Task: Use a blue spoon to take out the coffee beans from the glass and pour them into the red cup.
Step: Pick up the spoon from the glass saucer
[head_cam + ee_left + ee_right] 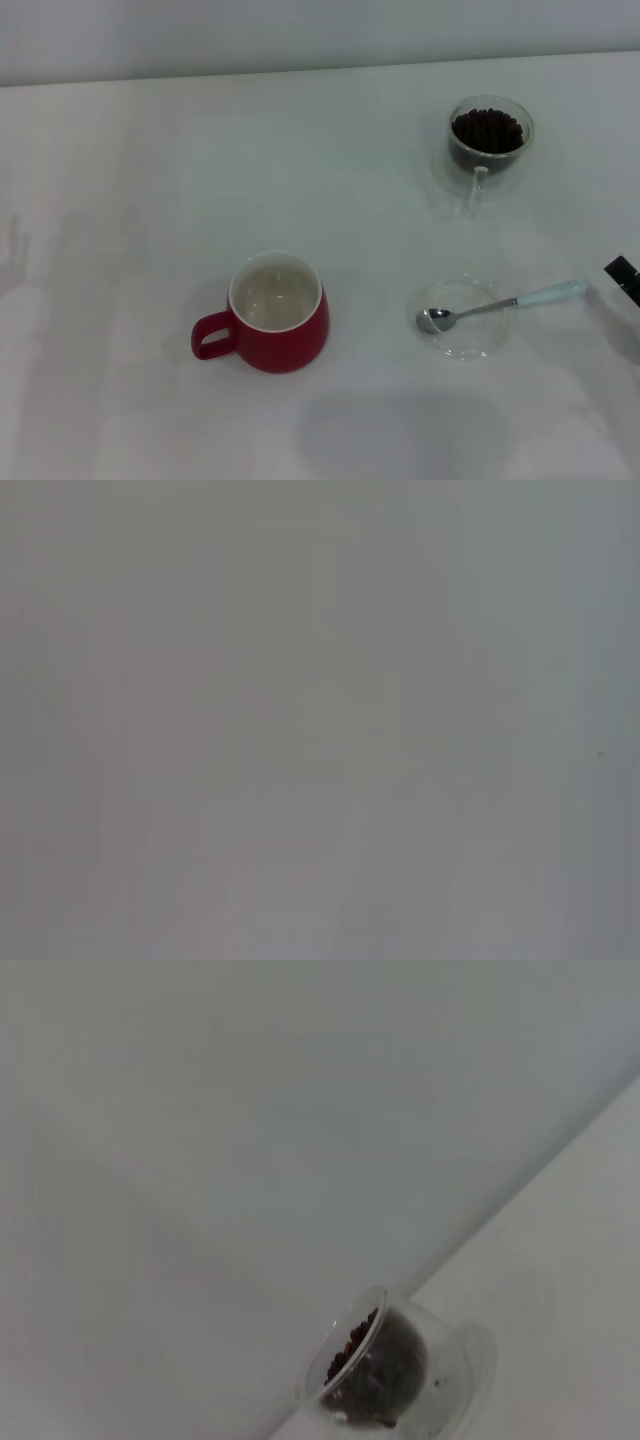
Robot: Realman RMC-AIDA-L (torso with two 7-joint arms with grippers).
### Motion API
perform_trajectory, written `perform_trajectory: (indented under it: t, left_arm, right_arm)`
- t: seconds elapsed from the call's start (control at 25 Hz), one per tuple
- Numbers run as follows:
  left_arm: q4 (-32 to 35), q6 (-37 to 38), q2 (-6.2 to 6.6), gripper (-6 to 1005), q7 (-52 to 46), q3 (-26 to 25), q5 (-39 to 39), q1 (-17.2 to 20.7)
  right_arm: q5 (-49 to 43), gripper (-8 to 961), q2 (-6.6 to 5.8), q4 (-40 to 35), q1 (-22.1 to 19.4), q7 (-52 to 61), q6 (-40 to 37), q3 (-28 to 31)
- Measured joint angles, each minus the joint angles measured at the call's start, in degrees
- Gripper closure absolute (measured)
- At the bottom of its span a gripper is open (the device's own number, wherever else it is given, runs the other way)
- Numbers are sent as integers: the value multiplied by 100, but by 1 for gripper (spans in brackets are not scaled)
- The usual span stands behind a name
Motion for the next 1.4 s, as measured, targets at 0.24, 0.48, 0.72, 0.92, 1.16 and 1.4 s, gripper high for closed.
perform_trajectory:
  t: [0.24, 0.48, 0.72, 0.92, 1.16, 1.4]
  left_arm:
    - [0, -57, 0, 334, 0, 0, -1, -38]
    - [0, -205, 6, 334, 0, -1, 0, -112]
    - [0, -219, 4, 334, 0, 0, -1, -125]
    - [0, -219, 1, 334, 0, -1, -1, -127]
    - [0, -219, 0, 334, 0, 0, -1, -123]
    - [0, -226, -1, 335, 0, 0, -9, -108]
  right_arm:
    - [-199, 85, 20, 58, 57, 139, -1, 0]
    - [-216, 86, 30, 60, 106, 211, 119, -7]
    - [-220, 87, 30, 29, 137, 221, 236, -6]
    - [-221, 87, 30, 51, 165, 234, 240, -21]
    - [-332, 88, 45, 15, 183, 386, 306, -57]
    - [-426, 109, 47, -13, 221, 467, 340, -56]
